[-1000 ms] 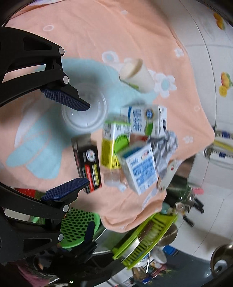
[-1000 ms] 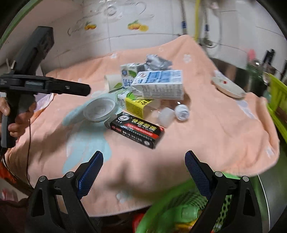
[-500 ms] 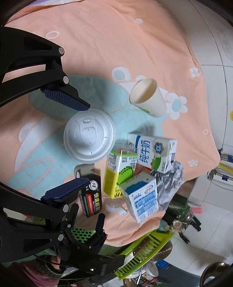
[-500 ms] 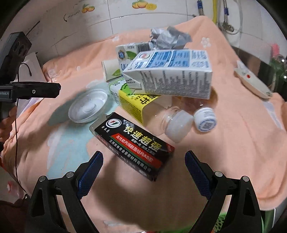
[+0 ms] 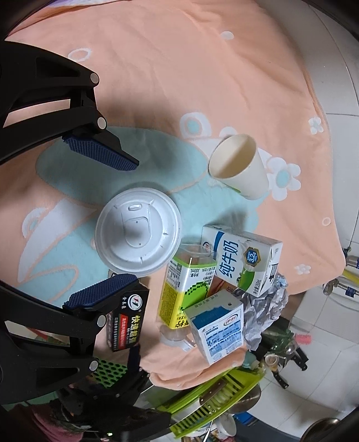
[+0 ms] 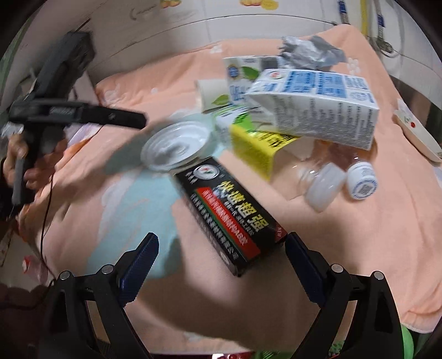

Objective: Collect trash
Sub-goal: 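Grasp the black glue box with right tool while left tool grasps white lid, then carry the glue box and white lid into the green basket and release both, then move both tools back over the towel toward the cartons and foil, then grasp the crumpled foil with right tool while left tool grasps blue-white milk carton, then carry the foil and milk carton into the green basket and release both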

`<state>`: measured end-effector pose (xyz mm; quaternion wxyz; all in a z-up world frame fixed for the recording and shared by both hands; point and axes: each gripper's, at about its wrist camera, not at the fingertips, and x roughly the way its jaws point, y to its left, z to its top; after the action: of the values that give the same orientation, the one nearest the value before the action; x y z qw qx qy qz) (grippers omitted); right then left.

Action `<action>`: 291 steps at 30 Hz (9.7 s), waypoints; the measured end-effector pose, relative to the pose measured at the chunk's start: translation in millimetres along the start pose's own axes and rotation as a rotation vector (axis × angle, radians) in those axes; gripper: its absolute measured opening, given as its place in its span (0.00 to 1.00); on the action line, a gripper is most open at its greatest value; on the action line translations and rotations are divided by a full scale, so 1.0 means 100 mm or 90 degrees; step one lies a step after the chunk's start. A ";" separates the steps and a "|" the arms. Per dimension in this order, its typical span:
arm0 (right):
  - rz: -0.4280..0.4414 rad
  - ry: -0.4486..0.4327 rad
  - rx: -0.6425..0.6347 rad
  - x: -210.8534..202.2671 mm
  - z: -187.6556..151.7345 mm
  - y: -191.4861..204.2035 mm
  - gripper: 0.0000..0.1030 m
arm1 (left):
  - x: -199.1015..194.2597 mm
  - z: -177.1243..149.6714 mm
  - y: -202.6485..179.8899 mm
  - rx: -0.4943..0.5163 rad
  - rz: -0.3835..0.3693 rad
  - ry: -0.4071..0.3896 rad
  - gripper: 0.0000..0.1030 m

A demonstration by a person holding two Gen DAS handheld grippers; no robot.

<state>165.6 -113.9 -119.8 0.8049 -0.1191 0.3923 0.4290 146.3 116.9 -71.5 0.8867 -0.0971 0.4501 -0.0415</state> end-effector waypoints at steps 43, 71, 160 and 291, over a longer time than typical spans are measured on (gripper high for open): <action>-0.068 0.019 -0.026 0.30 0.19 0.23 0.54 | 0.54 0.12 0.21 0.012 -0.012 0.047 0.15; -0.155 -0.077 0.044 -0.47 -0.16 0.39 0.44 | -0.29 0.05 -0.27 0.055 -0.046 -0.045 0.04; -0.295 -0.198 0.122 -1.41 -0.26 -0.03 0.81 | -0.27 0.32 -0.83 0.062 -0.050 -0.057 0.46; -0.451 -0.154 0.277 -2.08 -1.40 -0.08 0.08 | -0.23 0.20 -2.34 0.392 -0.205 -0.045 0.73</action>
<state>30.2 -316.9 -61.4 0.9491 -0.0230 0.3111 0.0445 152.2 -105.1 7.6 0.8717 0.1042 0.3641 -0.3111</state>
